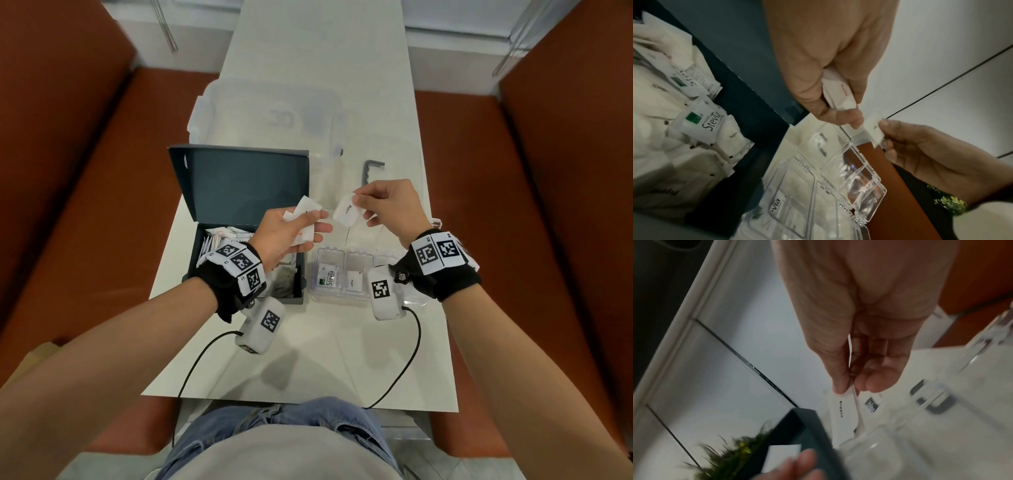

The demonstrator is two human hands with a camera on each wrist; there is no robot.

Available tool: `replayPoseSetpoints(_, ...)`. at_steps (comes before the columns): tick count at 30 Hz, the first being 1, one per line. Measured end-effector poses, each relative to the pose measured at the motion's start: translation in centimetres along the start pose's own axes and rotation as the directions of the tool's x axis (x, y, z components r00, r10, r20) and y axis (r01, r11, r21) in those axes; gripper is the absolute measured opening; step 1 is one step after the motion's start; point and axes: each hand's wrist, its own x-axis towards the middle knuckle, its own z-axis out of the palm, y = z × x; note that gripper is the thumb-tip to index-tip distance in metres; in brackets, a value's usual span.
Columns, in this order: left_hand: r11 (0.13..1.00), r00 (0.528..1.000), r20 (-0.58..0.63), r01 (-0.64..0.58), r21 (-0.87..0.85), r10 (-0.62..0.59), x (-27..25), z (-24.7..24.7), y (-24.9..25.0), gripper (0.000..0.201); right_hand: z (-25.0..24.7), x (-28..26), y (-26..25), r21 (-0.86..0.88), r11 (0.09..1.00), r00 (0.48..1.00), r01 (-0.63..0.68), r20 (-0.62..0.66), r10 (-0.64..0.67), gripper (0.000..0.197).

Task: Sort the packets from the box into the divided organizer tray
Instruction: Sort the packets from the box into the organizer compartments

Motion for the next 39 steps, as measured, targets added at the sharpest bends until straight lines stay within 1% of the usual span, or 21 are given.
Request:
replayPoseSetpoints(1, 1.000, 1.000, -0.014, 0.002, -0.008, -0.002, 0.0, -0.2, 0.0, 0.025, -0.5, 0.2, 0.5, -0.080, 0.997, 1.000, 0.005, -0.018, -0.006, 0.009)
replayPoseSetpoints(2, 1.000, 0.999, -0.031, 0.008, -0.017, -0.008, 0.1, -0.3, -0.1, 0.024, -0.9, 0.3, 1.1, -0.185, 0.983, 1.000, 0.010, -0.008, -0.012, 0.009)
replayPoseSetpoints(3, 1.000, 0.999, -0.046, 0.013, -0.023, -0.014, 0.2, -0.5, -0.2, 0.023, -1.0, 0.2, 1.8, -0.305, 0.952, 1.000, 0.017, 0.028, -0.009, 0.010)
replayPoseSetpoints(4, 1.000, 0.998, -0.056, 0.017, -0.022, -0.018, 0.2, -0.6, -0.3, 0.022, -0.9, 0.0, 2.6, -0.423, 0.906, 0.997, 0.024, 0.077, 0.009, 0.010)
replayPoseSetpoints(6, 1.000, 0.998, -0.062, 0.023, -0.011, -0.023, 0.2, -0.7, -0.5, 0.021, 0.0, -0.7, 4.2, -0.625, 0.780, 0.984, 0.028, 0.153, 0.087, 0.012)
replayPoseSetpoints(7, 1.000, 0.998, -0.062, 0.025, -0.006, -0.025, 0.2, -0.7, -0.6, 0.020, 0.7, -1.2, 4.9, -0.694, 0.719, 0.977, 0.030, 0.174, 0.127, 0.014)
replayPoseSetpoints(8, 1.000, 0.998, -0.061, 0.027, -0.002, -0.027, 0.2, -0.7, -0.7, 0.019, 1.4, -1.7, 5.6, -0.735, 0.678, 0.972, 0.030, 0.180, 0.153, 0.017)
replayPoseSetpoints(10, 1.000, 0.998, -0.057, 0.032, 0.000, -0.032, 0.1, -0.7, -0.9, 0.019, 2.5, -2.5, 6.6, -0.762, 0.647, 0.971, 0.016, 0.165, 0.170, 0.021)
replayPoseSetpoints(13, 0.999, 0.998, -0.048, 0.039, -0.002, -0.039, 0.0, -0.6, -1.0, 0.019, 3.5, -3.0, 7.6, -0.758, 0.651, 0.969, -0.037, 0.131, 0.208, 0.023)
replayPoseSetpoints(16, 0.999, 0.998, -0.045, 0.042, 0.003, -0.042, -0.1, -0.5, -1.1, 0.017, 3.9, -2.9, 8.2, -0.727, 0.679, 0.954, -0.101, 0.123, 0.273, 0.021)
replayPoseSetpoints(18, 0.999, 0.998, -0.042, 0.045, 0.001, -0.045, -0.1, -0.4, -1.1, 0.017, 3.9, -2.6, 8.5, -0.713, 0.689, 0.951, -0.133, 0.104, 0.292, 0.018)
replayPoseSetpoints(20, 0.999, 0.998, -0.041, 0.047, 0.003, -0.047, -0.2, -0.4, -1.1, 0.018, 4.1, -2.3, 8.6, -0.715, 0.682, 0.949, -0.154, 0.084, 0.302, 0.016)
replayPoseSetpoints(22, 0.999, 0.998, -0.041, 0.048, 0.001, -0.048, -0.2, -0.4, -1.0, 0.018, 4.4, -2.0, 8.8, -0.741, 0.653, 0.950, -0.155, 0.071, 0.305, 0.016)
replayPoseSetpoints(25, 0.999, 0.998, -0.046, 0.051, -0.001, -0.051, -0.3, -0.4, -0.9, 0.019, 4.8, -1.9, 9.4, -0.790, 0.598, 0.957, -0.133, 0.054, 0.284, 0.017)
replayPoseSetpoints(28, 0.999, 0.997, -0.050, 0.055, -0.004, -0.055, -0.3, -0.5, -0.9, 0.021, 5.1, -1.9, 10.1, -0.832, 0.548, 0.962, -0.092, 0.068, 0.264, 0.016)
replayPoseSetpoints(32, 0.998, 0.996, -0.057, 0.065, -0.008, -0.065, -0.4, -0.6, -1.0, 0.020, 5.0, -1.9, 10.5, -0.867, 0.497, 0.965, -0.008, 0.123, 0.230, 0.020)
replayPoseSetpoints(36, 0.997, 0.996, -0.060, 0.072, -0.005, -0.072, -0.5, -0.8, -1.3, 0.020, 5.1, -2.2, 11.0, -0.912, 0.397, 0.964, 0.103, 0.191, 0.188, 0.025)
replayPoseSetpoints(39, 0.997, 0.995, -0.064, 0.075, -0.001, -0.075, -0.5, -0.8, -1.3, 0.020, 5.2, -2.4, 11.0, -0.928, 0.343, 0.961, 0.146, 0.216, 0.174, 0.027)
